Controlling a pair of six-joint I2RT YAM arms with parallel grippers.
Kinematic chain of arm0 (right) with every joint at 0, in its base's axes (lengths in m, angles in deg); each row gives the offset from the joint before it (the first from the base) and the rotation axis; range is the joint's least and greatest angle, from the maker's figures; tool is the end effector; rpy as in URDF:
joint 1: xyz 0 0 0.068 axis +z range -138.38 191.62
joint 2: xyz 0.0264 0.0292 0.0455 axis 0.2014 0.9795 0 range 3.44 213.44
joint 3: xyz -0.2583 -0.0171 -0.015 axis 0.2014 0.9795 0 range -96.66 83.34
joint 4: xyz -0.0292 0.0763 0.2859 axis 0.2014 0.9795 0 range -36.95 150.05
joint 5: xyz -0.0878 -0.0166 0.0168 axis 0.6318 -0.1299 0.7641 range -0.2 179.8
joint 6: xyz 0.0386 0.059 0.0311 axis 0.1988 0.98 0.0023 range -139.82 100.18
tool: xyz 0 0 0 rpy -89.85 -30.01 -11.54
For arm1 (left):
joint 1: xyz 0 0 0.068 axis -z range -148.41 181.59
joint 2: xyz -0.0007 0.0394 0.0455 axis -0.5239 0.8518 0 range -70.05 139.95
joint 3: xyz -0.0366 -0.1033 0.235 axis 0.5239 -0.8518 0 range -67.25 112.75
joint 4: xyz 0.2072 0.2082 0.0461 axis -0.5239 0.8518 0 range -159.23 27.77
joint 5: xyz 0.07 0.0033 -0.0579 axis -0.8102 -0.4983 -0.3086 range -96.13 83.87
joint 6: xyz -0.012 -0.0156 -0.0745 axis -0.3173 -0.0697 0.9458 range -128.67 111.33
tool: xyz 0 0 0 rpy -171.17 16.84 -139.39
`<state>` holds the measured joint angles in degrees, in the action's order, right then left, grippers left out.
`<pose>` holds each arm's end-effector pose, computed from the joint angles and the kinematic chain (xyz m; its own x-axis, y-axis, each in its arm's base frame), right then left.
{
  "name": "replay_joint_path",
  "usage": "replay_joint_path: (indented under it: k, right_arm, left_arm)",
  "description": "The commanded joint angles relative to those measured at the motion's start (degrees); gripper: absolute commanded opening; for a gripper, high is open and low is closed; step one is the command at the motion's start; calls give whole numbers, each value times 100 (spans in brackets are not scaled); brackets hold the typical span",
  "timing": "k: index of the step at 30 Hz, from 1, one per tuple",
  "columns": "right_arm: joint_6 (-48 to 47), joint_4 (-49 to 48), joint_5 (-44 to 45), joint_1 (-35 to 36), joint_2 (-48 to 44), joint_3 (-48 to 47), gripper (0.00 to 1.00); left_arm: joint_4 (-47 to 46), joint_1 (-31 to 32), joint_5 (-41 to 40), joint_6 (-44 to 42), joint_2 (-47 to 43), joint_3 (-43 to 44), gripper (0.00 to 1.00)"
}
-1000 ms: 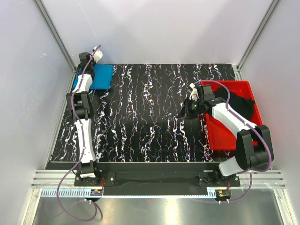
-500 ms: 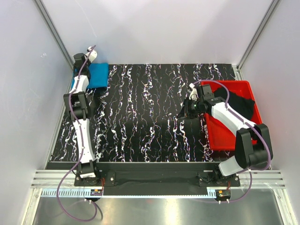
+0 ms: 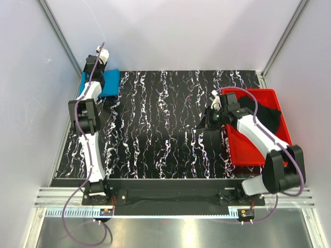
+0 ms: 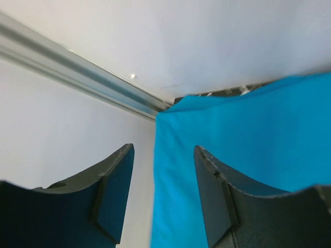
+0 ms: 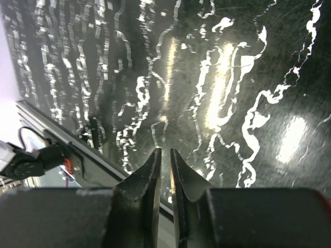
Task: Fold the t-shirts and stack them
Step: Neatly place the folded tshirt to the corner
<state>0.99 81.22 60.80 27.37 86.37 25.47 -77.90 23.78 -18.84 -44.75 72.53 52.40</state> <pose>0.3278 0.1255 0.1908 -0.9042 0.0678 -0.4216 -0.2091 0.7905 0.5757 0.6284 0.1008 0.1764 -0.3996 0.5249 -0.7515 -0.1343 0.7774 0.6145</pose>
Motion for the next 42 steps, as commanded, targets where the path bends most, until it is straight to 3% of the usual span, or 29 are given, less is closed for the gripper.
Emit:
replay_joint_path:
  k: [1,5,7,9,14,15,20,22,25,26,30,31,33,35,38,42]
  right_arm:
    - [211,172,104,34,-690,-76,19]
    - [142,654,297,34,-981,-216,21]
    - [37,909,490,34,-1069,-321,22]
    - [1,1068,570,34,-1148,-392,23]
    - [80,1165,571,34,-1473,-208,24]
    - [124,1069,579,34,-1656,-42,25]
    - [423,648,729,34,-2062,486,27]
    - [615,113,606,42,-2237,881,27]
    - [914,-775,719,42,-2606,1514,29]
    - [959,-986,720,34,-2685,1663,31]
    - [1284,-2669,544,42,-2897,2698,60]
    - [1458,-3067,413,51,-2915,2884,80]
    - [1713,-3840,368,42,-2976,3349,99]
    - [1846,-4151,456,51,-3142,3632,100]
    - [2075,-4626,614,77,-4123,4343,100]
    - [2321,-4065,974,113,-5487,5055,100]
  left_arm:
    - [-577,376,-302,1478,-1679,-616,55]
    - [-66,658,303,3320,-2936,-1426,59]
    - [406,746,760,4260,-3613,-1707,77]
    - [716,1052,1303,4757,-4287,-2225,81]
    - [1112,2045,1868,4953,-5687,-3570,83]
    - [1226,2369,2069,4935,-5880,-3964,98]
    - [982,2996,2413,5812,-7515,-5959,99]
    - [551,3207,2659,6146,-7893,-6879,99]
    - [226,3514,2668,6340,-8535,-7586,99]
    - [95,3550,2712,6445,-8841,-7998,99]
    - [-740,3629,2495,6780,-10087,-9379,99]
    - [-1011,3629,2397,6876,-10336,-9634,99]
    - [-1128,3629,2230,6982,-11194,-10329,99]
    - [-1146,3620,2194,7289,-11777,-10751,99]
    - [-1251,3629,2238,7965,-12919,-11612,99]
    - [-806,3638,2291,8599,-14589,-12527,99]
